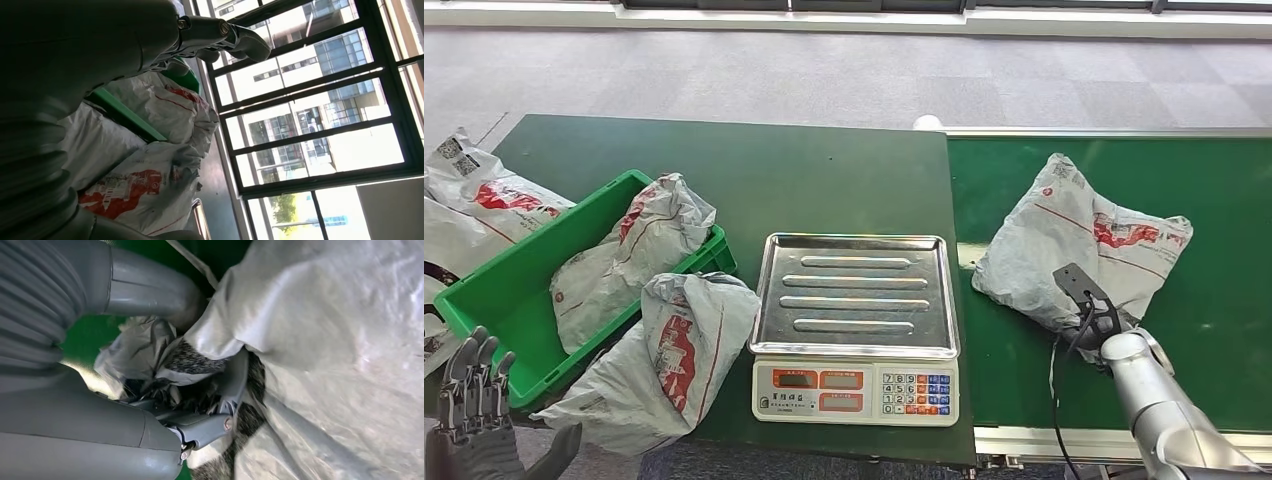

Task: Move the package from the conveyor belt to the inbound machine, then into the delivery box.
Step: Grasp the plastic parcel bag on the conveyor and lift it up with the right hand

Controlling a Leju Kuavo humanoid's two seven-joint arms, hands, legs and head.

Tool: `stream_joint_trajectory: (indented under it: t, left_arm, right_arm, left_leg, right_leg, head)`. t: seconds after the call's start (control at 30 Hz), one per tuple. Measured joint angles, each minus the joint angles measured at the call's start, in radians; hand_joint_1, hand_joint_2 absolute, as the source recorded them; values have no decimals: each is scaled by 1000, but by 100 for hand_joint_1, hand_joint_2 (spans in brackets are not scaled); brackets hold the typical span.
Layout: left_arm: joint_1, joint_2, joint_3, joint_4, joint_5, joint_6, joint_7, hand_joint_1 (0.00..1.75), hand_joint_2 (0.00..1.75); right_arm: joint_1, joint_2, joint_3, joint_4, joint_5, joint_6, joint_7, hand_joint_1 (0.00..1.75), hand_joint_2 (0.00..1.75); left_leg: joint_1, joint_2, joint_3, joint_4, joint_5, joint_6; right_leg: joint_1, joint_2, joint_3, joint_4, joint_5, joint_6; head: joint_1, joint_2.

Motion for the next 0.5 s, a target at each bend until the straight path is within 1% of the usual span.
stream_joint_trajectory:
  t: [0.2, 0.4, 0.5]
  left_arm:
    - [0, -14, 14, -4, -3, -8, 0, 0, 175]
    - [-2, -26, 29, -4, -12, -53, -5, 0, 175]
    - [-5, -29, 31, 0, -19, -72, -15, 0, 175]
  right_arm:
    - [1, 16, 0, 4, -1, 1, -4, 175, 175]
    - [-2, 31, 0, 6, 10, 0, -33, 175, 175]
    - [-5, 35, 0, 6, 20, 9, -34, 175, 175]
  left_leg:
    - [0, -1, -1, 0, 0, 0]
    - [0, -1, -3, 0, 0, 0]
    - [0, -2, -4, 0, 0, 0]
  right_leg:
    - [0, 0, -1, 0, 0, 0]
    - [0, -1, -3, 0, 0, 0]
    - [0, -1, -3, 0, 0, 0]
  head:
    - [0, 0]
    - [0, 0]
    - [0, 0]
